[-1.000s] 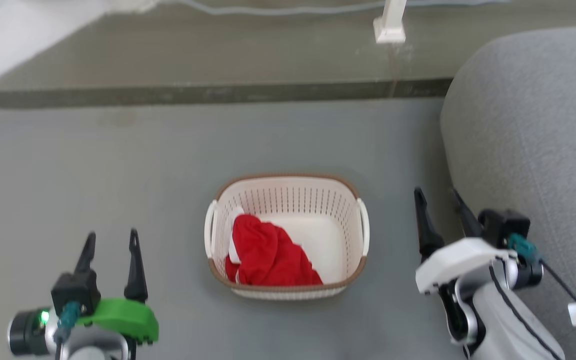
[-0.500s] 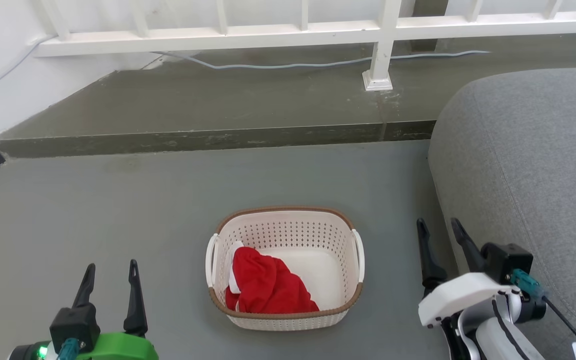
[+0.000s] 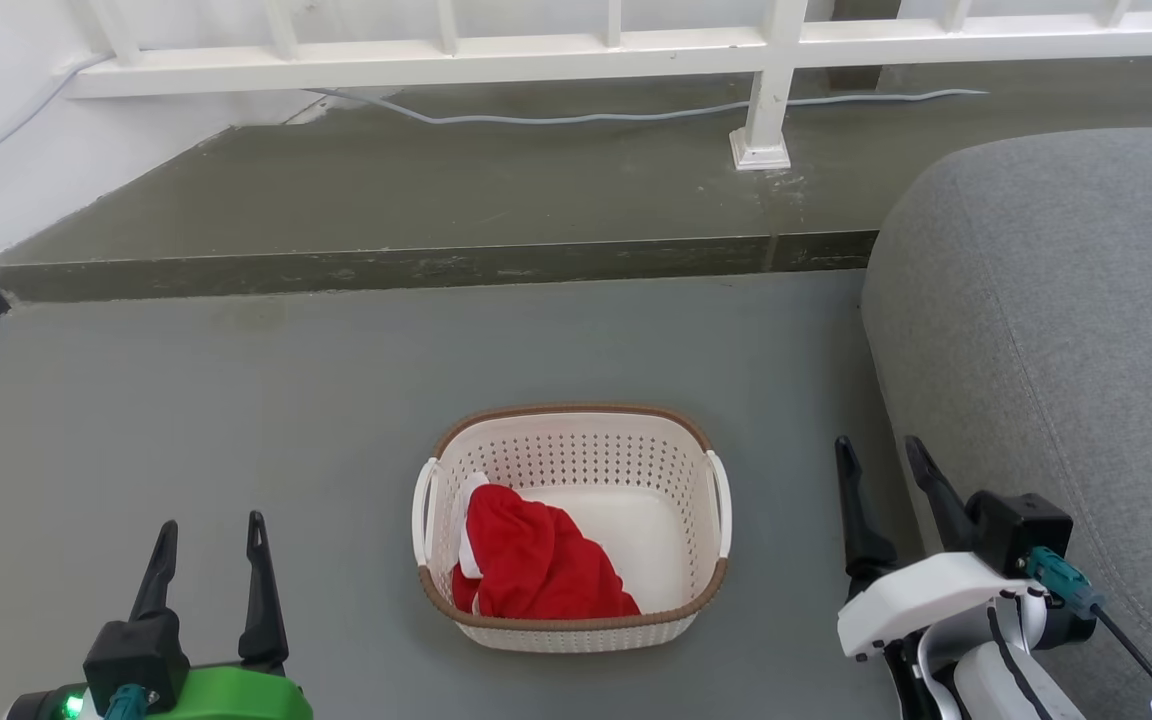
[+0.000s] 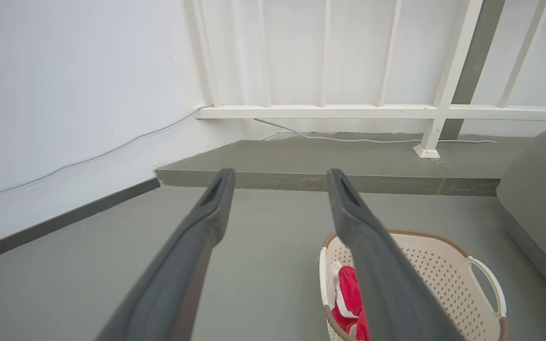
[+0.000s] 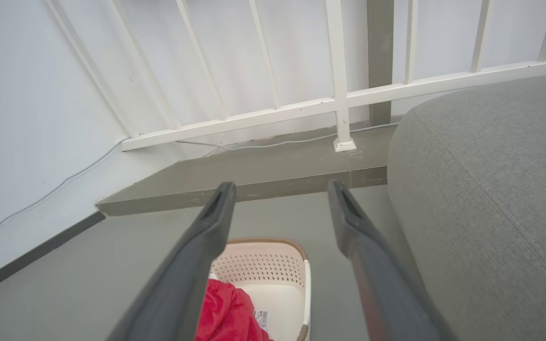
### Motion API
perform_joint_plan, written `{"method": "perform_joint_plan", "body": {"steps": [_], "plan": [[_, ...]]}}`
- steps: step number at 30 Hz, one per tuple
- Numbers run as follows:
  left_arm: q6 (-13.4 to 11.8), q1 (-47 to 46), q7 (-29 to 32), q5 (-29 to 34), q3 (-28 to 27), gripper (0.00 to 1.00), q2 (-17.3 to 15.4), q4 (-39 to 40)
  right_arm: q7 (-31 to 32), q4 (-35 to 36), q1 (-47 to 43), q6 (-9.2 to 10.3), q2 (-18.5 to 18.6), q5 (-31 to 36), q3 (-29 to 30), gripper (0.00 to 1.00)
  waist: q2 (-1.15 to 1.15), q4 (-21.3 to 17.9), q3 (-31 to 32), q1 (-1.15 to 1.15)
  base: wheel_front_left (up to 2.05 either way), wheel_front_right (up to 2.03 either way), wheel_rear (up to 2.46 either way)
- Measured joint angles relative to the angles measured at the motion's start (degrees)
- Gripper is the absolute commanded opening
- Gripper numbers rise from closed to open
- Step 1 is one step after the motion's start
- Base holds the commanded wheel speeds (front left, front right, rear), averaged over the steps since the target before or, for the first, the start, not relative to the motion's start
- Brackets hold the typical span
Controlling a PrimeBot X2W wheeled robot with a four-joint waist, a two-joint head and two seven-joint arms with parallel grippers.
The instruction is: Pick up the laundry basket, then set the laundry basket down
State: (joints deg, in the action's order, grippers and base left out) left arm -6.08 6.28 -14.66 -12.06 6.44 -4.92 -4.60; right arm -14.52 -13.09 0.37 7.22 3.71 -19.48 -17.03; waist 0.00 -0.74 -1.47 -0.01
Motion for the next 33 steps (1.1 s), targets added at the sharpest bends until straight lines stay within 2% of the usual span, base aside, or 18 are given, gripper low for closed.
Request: {"method": "perform_joint_plan", "body": {"steps": [8,9,13,20,33], "plan": [[0.0,1.09,0.0,0.46,-0.49,1.0,0.0,1.16,0.0,0.94,-1.15,0.0,-0.13,0.91,0.51,1.0,0.0,-0.09,0.08,0.0,0.0,0.0,0.0],[0.0,1.09,0.0,0.54,-0.46,0.0,0.03,1.08,0.01,0.82,-1.26,-0.01,-0.15,0.91,0.62,0.0,0.0,-0.08,0.16,0.0,0.0,0.0,0.0],[0.01,1.12,0.09,0.13,-0.12,0.0,1.02,-2.2,0.12,-2.01,-2.95,-0.08,-0.23,0.88,0.18,0.0,0.0,-0.08,0.16,0.0,0.0,0.0,0.0],[0.51,1.18,0.52,-2.4,-0.12,0.0,1.51,-2.55,0.12,-1.82,-3.82,-0.75,-0.25,-2.05,0.31,0.0,0.0,-0.03,0.23,0.0,0.0,0.0,0.0],[2.14,1.09,2.88,-15.27,-0.8,0.0,1.67,-2.85,2.09,-0.78,-3.86,-2.19,-0.41,-13.0,3.0,0.0,0.0,0.09,0.34,0.0,0.0,0.0,0.0]]}}
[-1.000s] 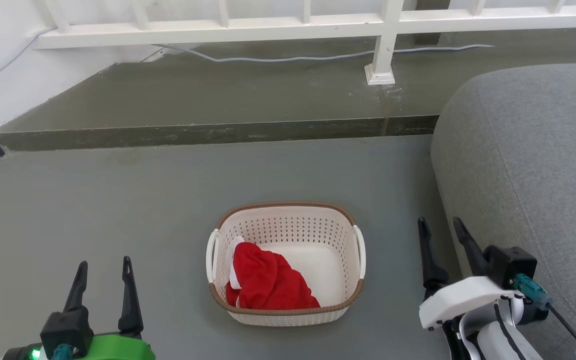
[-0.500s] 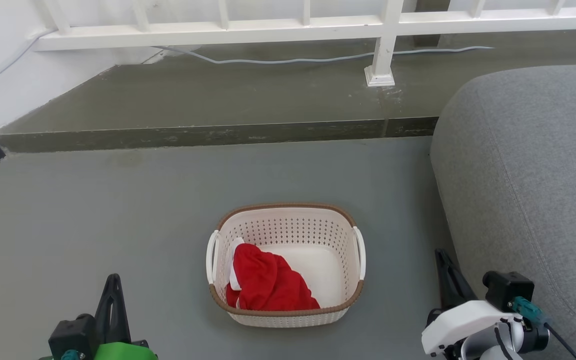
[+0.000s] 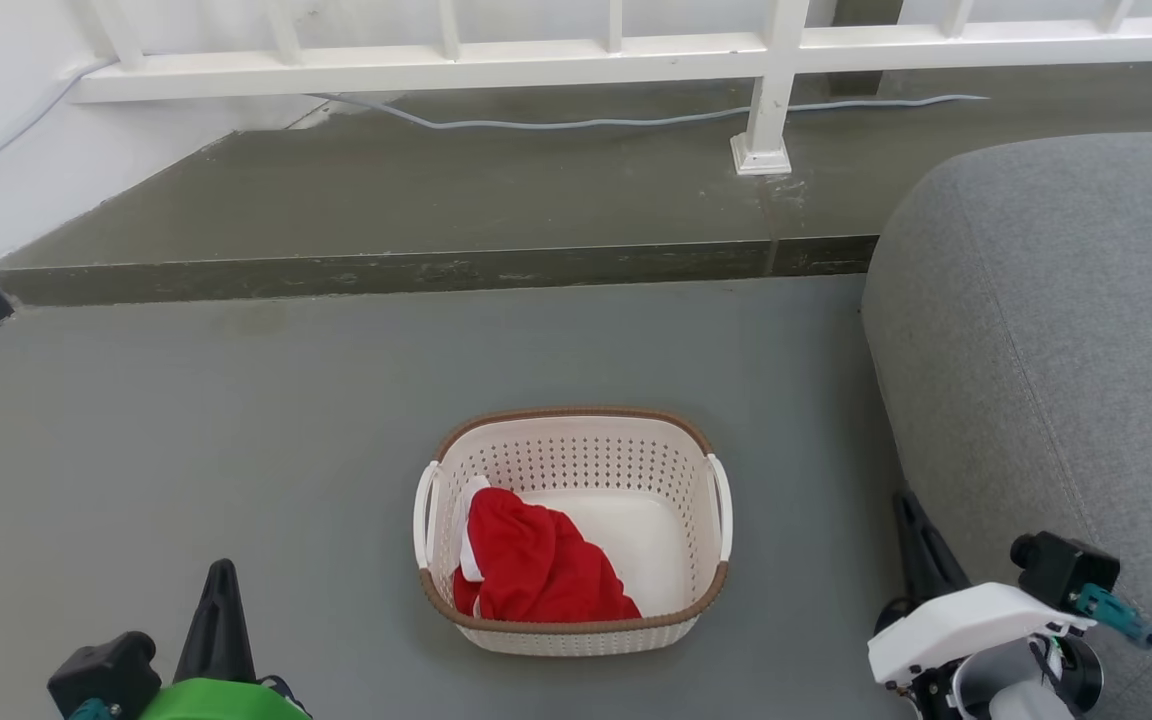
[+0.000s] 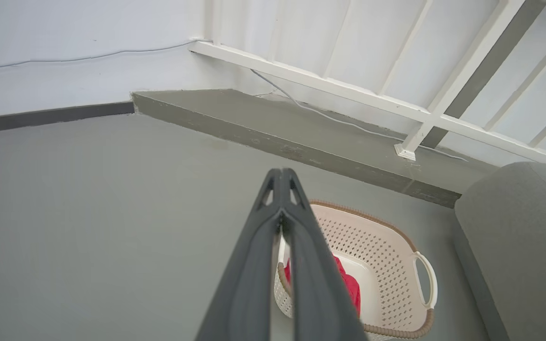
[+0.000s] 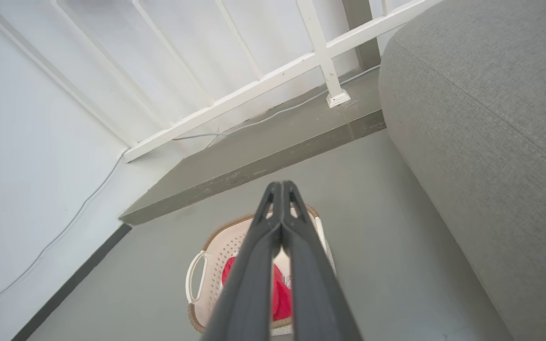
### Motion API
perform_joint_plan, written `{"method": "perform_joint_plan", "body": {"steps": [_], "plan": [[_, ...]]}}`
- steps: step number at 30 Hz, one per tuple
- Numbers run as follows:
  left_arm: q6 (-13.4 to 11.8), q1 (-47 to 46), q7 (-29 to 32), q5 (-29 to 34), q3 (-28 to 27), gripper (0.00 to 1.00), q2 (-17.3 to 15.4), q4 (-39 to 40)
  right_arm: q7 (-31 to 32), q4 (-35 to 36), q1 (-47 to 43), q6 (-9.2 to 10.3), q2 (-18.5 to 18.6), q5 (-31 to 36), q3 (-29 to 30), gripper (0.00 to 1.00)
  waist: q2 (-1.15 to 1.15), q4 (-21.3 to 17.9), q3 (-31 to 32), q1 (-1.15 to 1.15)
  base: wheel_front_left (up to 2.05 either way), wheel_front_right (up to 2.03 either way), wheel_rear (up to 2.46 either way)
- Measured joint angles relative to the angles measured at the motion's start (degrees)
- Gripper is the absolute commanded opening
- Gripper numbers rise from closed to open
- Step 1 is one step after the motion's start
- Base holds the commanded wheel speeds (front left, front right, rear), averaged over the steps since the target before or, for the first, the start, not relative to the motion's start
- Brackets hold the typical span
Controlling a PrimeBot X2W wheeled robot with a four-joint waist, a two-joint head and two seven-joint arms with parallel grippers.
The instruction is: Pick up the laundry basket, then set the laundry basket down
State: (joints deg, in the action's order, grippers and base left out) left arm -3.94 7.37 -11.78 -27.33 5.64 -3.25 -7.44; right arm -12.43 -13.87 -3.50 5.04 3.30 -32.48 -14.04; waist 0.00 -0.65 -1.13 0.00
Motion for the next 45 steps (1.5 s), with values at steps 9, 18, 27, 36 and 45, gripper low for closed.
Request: {"method": "perform_joint_plan", "body": {"steps": [9,18,27,36,45], "plan": [[1.22,-0.18,1.75,-6.55,-1.0,0.0,0.11,-0.99,1.74,0.27,0.05,-0.99,0.03,-6.81,1.99,0.0,0.0,0.08,0.08,0.0,0.0,0.0,0.0],[2.4,-1.38,3.97,-13.7,-1.92,0.0,0.12,-1.51,3.49,0.31,0.37,-2.14,0.25,-13.67,3.81,0.0,0.0,0.15,0.17,0.0,0.0,0.0,0.0],[3.43,-2.13,5.48,-19.78,-2.55,0.0,0.12,-2.48,4.92,0.3,0.76,-3.13,0.4,-19.72,5.37,0.0,0.0,0.22,0.26,0.0,0.0,0.0,0.0],[4.48,-3.2,7.36,-26.94,-3.59,0.0,0.11,-3.28,6.5,0.25,1.79,-4.34,0.56,-26.48,7.11,0.0,0.0,0.29,0.37,0.0,0.0,0.0,0.0],[5.53,-4.53,8.8,-34.08,-4.21,0.0,0.1,-4.33,8.08,0.14,2.22,-5.7,0.82,-33.18,8.87,0.0,0.0,0.36,0.47,0.0,0.0,0.0,0.0]]}}
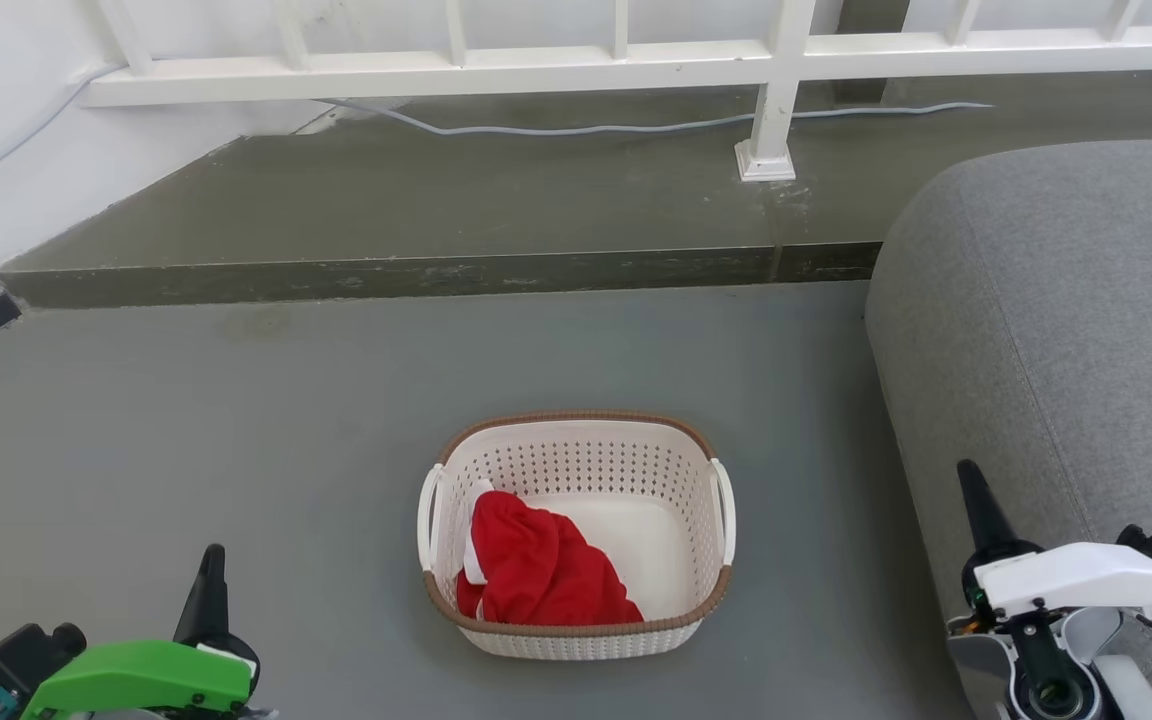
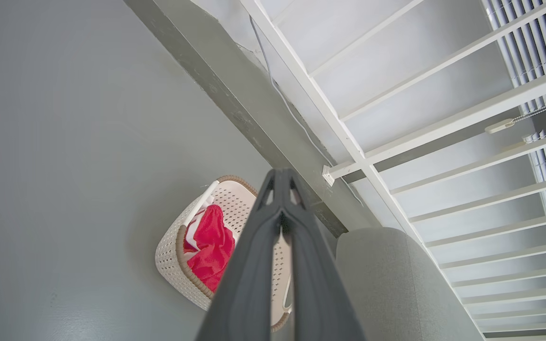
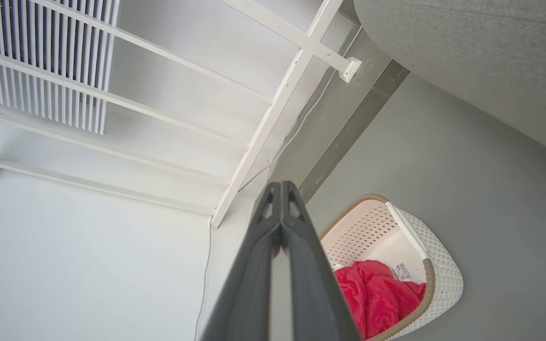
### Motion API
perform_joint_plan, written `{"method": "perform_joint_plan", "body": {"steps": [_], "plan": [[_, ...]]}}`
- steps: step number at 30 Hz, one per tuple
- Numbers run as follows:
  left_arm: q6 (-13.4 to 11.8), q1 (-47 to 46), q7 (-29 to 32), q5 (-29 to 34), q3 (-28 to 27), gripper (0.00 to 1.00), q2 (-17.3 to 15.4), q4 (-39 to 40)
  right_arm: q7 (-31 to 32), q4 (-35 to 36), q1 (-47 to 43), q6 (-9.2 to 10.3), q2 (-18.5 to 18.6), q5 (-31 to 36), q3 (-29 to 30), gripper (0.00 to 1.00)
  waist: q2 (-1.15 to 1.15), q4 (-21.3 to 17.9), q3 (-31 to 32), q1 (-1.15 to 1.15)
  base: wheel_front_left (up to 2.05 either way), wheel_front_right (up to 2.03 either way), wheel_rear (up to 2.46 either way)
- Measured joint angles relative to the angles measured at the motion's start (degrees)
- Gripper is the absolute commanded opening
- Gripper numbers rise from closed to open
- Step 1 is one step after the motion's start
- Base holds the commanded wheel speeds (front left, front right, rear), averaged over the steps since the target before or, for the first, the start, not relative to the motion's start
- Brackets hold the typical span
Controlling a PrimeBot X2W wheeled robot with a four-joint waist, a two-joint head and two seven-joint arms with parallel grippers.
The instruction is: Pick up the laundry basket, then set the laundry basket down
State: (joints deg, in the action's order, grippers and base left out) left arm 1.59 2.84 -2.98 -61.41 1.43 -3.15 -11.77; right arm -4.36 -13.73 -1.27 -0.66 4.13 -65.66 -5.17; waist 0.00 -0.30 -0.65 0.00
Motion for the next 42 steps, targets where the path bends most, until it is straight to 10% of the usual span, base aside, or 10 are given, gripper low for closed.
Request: {"method": "perform_joint_plan", "body": {"steps": [42], "plan": [[5.42,-5.91,7.55,-31.73,-3.82,0.0,0.02,-4.14,6.67,-1.25,3.76,-5.87,1.05,-29.88,8.09,0.0,0.0,0.31,0.48,0.0,0.0,0.0,0.0]]}}
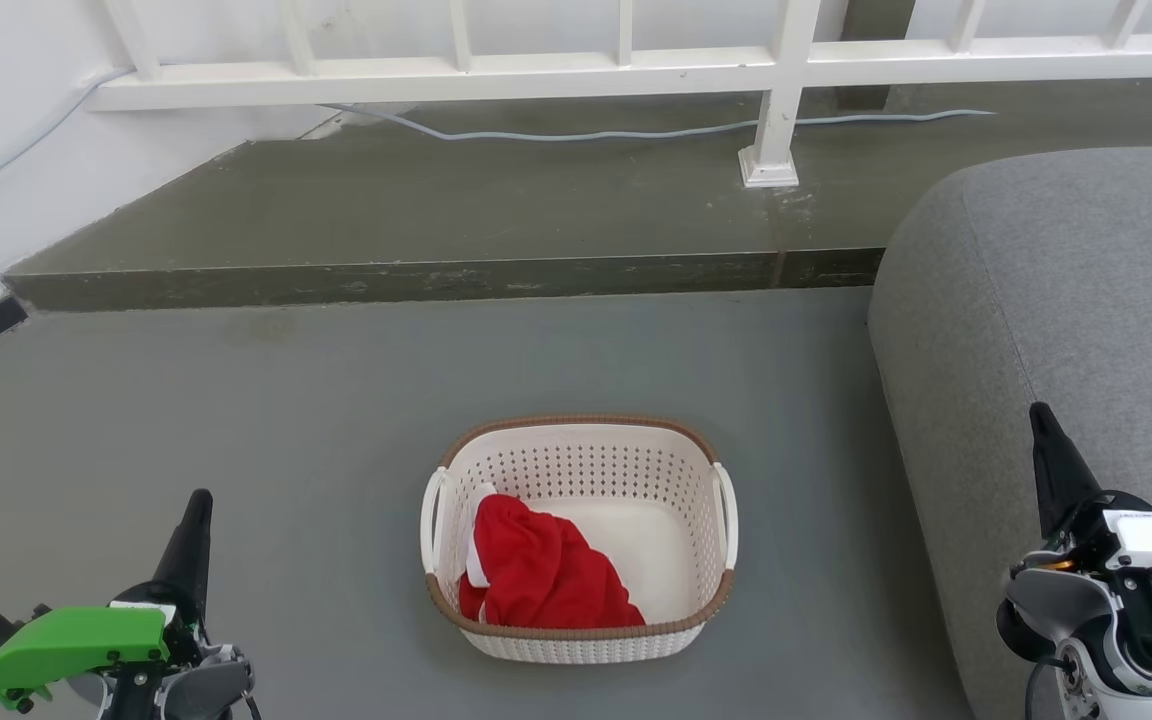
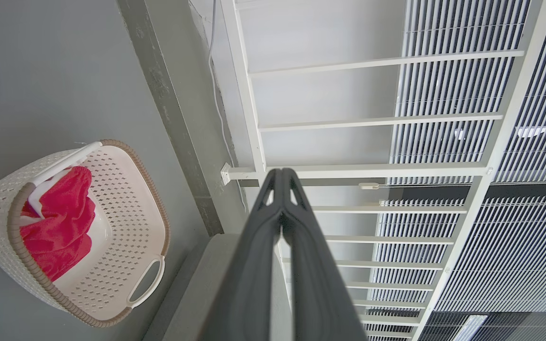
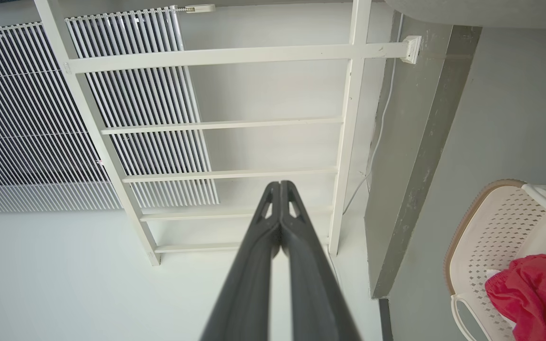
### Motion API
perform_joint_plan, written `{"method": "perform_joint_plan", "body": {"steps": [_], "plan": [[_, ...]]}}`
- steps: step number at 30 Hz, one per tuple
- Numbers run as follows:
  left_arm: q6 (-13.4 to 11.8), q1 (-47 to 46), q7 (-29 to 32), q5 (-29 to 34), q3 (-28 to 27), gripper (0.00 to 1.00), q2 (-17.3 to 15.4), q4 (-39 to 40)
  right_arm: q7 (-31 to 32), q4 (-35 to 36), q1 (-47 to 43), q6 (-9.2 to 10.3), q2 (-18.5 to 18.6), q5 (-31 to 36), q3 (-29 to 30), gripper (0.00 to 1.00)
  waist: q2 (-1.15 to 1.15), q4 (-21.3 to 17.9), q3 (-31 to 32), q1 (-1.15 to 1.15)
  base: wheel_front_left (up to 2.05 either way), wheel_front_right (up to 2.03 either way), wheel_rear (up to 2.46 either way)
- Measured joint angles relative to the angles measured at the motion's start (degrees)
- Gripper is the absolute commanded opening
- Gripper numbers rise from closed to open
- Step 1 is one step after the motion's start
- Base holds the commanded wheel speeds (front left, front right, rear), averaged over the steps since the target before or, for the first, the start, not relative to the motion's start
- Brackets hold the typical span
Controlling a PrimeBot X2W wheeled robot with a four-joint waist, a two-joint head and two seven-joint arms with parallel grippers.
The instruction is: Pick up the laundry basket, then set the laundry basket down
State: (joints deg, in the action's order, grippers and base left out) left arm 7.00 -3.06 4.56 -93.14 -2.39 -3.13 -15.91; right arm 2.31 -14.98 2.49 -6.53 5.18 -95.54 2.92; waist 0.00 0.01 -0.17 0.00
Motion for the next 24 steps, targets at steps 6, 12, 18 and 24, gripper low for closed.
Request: {"method": "perform_joint_plan", "body": {"steps": [6,12,18,24], "plan": [[0.01,-0.18,0.0,-0.04,-0.03,0.0,0.0,-0.03,0.0,-0.2,0.4,-0.01,0.01,-0.01,0.02,0.0,0.0,0.0,0.01,0.0,0.0,0.0,0.0],[0.01,-0.19,0.0,-0.04,-0.04,0.0,0.0,-0.05,0.01,-0.29,0.48,-0.01,0.02,-0.09,0.05,0.0,0.0,0.0,0.01,0.0,0.0,0.0,0.0],[0.01,-0.19,0.0,-0.04,-0.08,0.0,0.0,-0.11,0.01,-0.38,0.49,-0.01,0.02,-0.09,0.09,0.0,0.0,0.0,0.01,0.0,0.0,0.0,0.0],[0.01,-0.19,0.0,-0.04,-0.11,0.0,0.0,-0.11,0.01,-0.48,0.5,-0.01,0.02,-0.09,0.13,0.0,0.0,0.0,0.02,0.0,0.0,0.0,0.0]]}}
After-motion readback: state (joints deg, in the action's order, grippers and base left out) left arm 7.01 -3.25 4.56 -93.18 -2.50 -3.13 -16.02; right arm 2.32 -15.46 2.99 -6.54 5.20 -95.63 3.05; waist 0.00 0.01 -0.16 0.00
